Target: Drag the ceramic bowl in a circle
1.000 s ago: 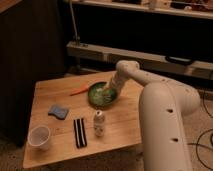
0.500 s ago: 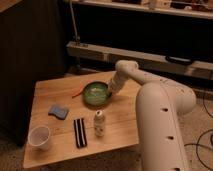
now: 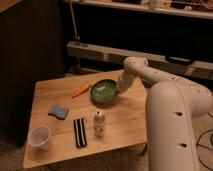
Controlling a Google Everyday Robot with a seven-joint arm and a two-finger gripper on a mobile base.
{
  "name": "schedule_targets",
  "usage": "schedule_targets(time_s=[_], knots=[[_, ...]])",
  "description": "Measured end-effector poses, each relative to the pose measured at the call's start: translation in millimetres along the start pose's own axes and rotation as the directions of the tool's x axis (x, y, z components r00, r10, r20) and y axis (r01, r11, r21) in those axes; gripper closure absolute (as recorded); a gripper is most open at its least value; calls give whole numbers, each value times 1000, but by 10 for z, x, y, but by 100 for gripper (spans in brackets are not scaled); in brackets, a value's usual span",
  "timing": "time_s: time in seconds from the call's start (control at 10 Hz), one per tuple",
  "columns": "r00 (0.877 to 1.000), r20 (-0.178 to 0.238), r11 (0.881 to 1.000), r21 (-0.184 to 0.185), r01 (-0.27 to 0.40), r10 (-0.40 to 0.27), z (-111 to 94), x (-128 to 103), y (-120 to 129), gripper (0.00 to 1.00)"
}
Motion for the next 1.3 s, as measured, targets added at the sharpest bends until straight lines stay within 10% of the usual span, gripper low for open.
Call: schedule_targets(time_s=[0.4,0.7,1.0,1.3], knots=[[996,-84,993,120,-1,11,-135,449,-528,100],[991,-134,991,128,38,-20,-292,1009,-511,100],[982,-156,989,91,120,-105,-243,1282,-49,100],[976,-163,987,55,154,-143,87,1093,579,100]])
